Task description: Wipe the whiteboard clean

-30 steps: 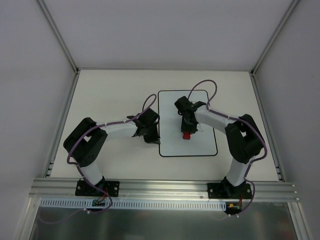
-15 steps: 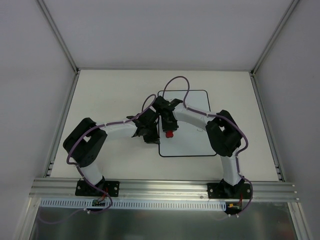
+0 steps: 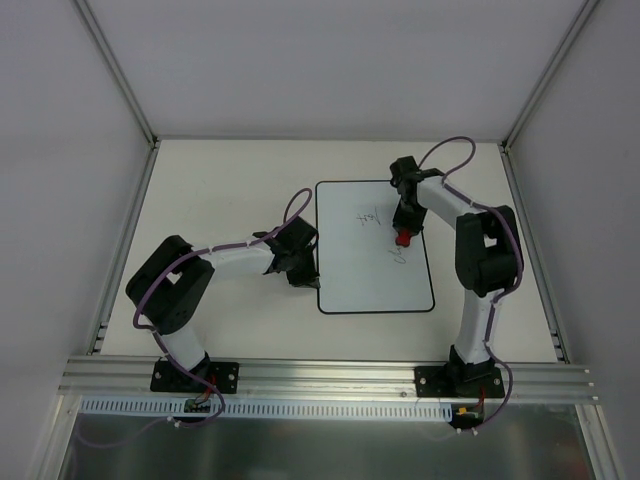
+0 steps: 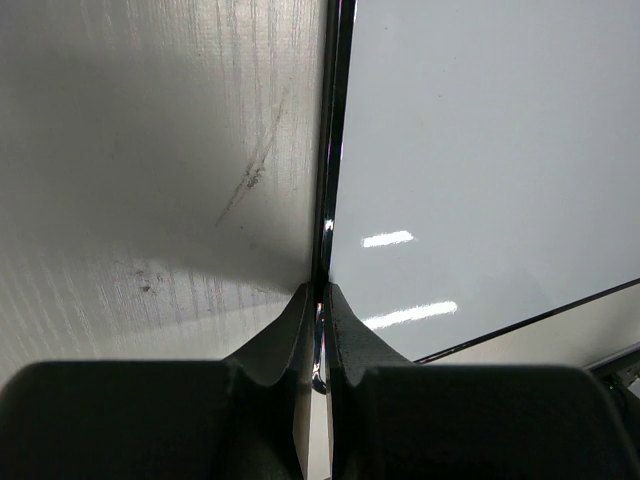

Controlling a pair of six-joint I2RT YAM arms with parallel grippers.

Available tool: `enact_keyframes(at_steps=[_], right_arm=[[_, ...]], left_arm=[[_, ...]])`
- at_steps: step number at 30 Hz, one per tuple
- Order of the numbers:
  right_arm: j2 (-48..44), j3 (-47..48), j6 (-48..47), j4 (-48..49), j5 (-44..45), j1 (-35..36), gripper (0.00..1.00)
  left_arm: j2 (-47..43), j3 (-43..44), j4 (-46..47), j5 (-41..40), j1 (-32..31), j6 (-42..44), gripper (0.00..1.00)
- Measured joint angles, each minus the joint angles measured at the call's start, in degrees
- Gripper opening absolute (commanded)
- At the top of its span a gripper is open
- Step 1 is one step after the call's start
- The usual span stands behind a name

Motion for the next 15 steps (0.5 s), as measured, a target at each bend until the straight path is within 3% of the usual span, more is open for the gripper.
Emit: enact_keyframes(at_steps=[7, 15], right_arm=[[5.22, 8.0, -3.43, -4.57, 1.07, 2.34, 0.0], [14.51, 22.84, -5.44, -5.51, -2.49, 14.16, 0.0]], left_arm=[[0.0, 0.0, 0.0, 0.02, 0.0, 0.04, 0.0], [0.0, 0.0, 0.0, 0.04, 0.0, 0.04, 0.0]])
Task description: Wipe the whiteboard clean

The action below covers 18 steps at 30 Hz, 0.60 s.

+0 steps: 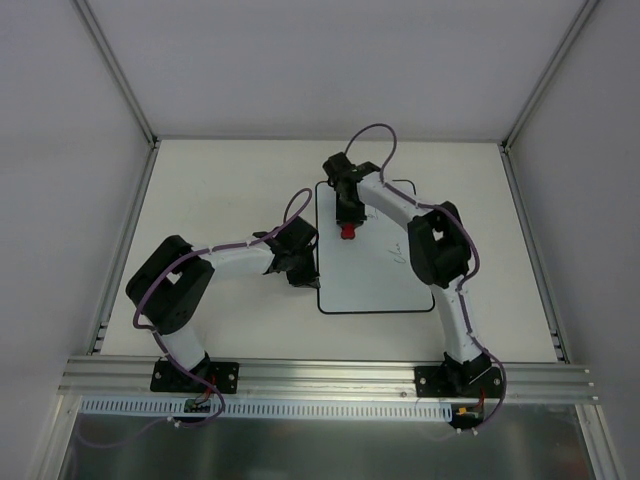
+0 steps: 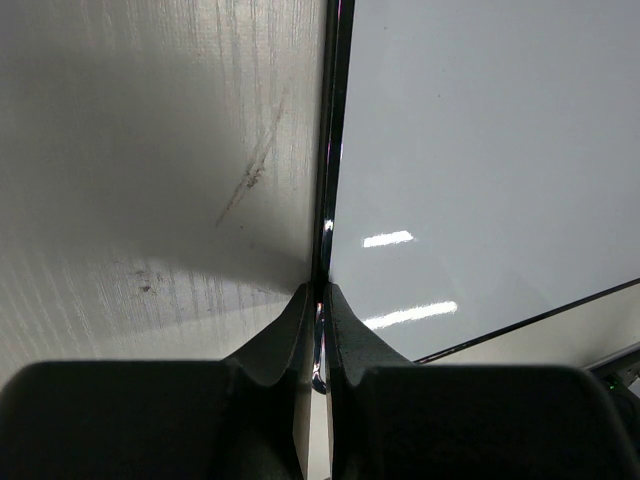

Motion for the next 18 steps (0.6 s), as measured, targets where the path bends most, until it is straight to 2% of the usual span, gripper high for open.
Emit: enact_keyframes(at_steps=[5, 9, 13, 18], right_arm=[[2.25, 3.61, 0.61, 0.61, -3.54, 7.26, 0.0], [1.68, 2.12, 1.81, 1.62, -4.57, 8.15, 0.0], [-3.06, -6.05, 3.96, 5.09, -6.21, 4.0, 0.0], [-13.22, -21.29, 5.03, 7.98, -5.73, -7.74, 0.0]], left_arm=[[-0.04, -0.02, 0.0, -0.02, 0.0, -0.02, 0.0], [-0.07, -0.07, 0.02, -0.02, 0.0, -0.02, 0.0], [-0.07, -0.07, 0.02, 0.0, 0.0, -0.02, 0.0], [-0.07, -0.07, 0.02, 0.0, 0.02, 0.0, 0.0]])
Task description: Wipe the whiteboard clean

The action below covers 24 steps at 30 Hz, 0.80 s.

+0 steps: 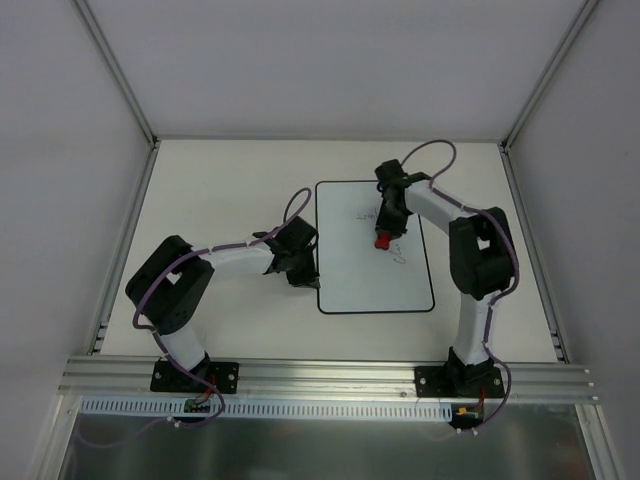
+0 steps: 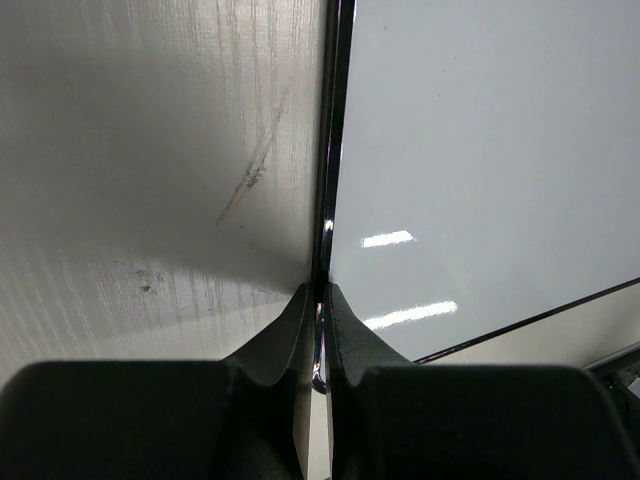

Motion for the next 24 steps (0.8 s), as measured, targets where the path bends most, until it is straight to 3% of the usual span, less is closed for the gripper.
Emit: enact_keyframes(at_steps=[3, 7, 17, 24], right_arm=[[-4.61, -6.36, 0.39, -0.28, 2.14, -6.16, 0.01], [-7.74, -10.58, 1.42, 0.04, 3.13, -8.5, 0.0], [-15.21, -20.87, 5.46, 3.37, 4.66, -3.26, 0.0], [-14.8, -20.2, 6.54, 2.16, 5.84, 0.98, 0.0]], left_arm=[[0.0, 0.0, 0.0, 0.0, 0.0, 0.02, 0.0], [-0.02, 0.0, 0.0, 0.0, 0.0, 0.11, 0.0], [-0.13, 0.0, -0.07, 0.04, 0.0, 0.66, 0.0], [-0.26, -0.11, -0.15, 0.07, 0.0, 1.05, 0.0]])
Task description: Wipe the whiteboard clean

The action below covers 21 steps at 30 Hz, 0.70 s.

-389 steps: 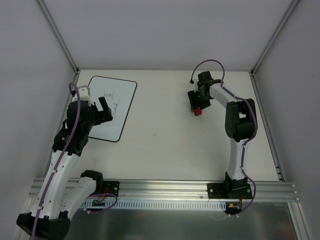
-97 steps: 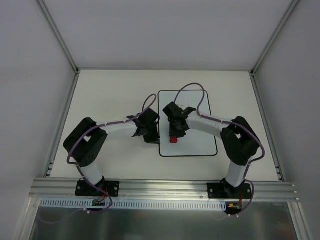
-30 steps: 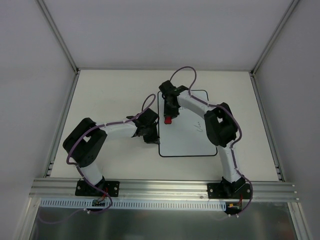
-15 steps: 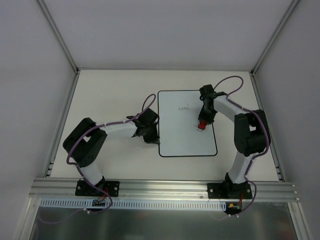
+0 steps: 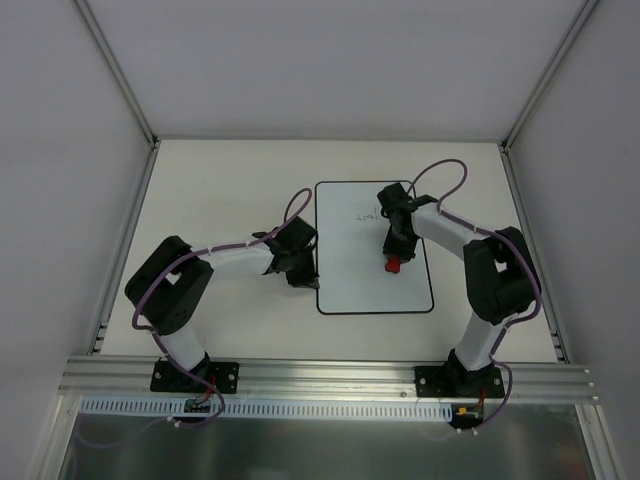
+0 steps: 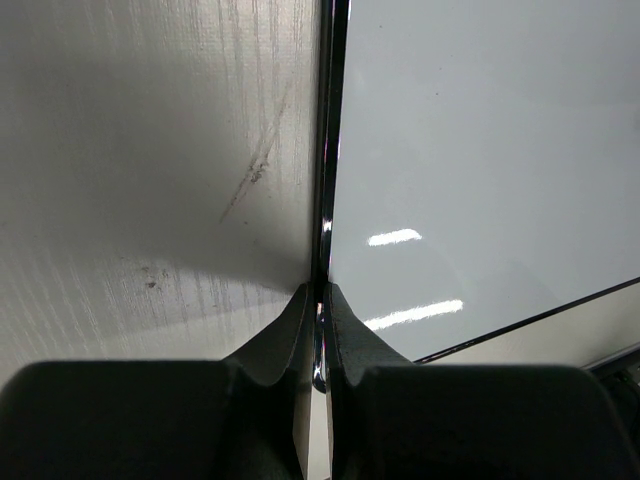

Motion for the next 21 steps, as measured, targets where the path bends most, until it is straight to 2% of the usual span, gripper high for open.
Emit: enact_keyframes(at_steps=[8, 11, 16, 21], right_arm=[[12.39, 17.09, -1.01, -5.11, -0.9, 1.18, 0.0], [14.23, 19.5, -0.96, -5.18, -0.85, 1.86, 0.0], [11.28, 14.82, 0.52, -1.22, -1.42, 1.05, 0.0], [1.79, 1.33, 2.84, 5.51, -4.48, -2.32, 0.0]], left_arm=[[-0.39, -0.52, 0.22, -0.02, 0.0, -0.02, 0.0], [-0.42, -0.55, 0.17, -0.02, 0.02, -0.02, 0.0], [-0.59, -0.74, 0.28, -0.02, 0.02, -0.04, 0.0], [-0.68, -0.92, 0.46, 0.02, 0.02, -0.04, 0.0]])
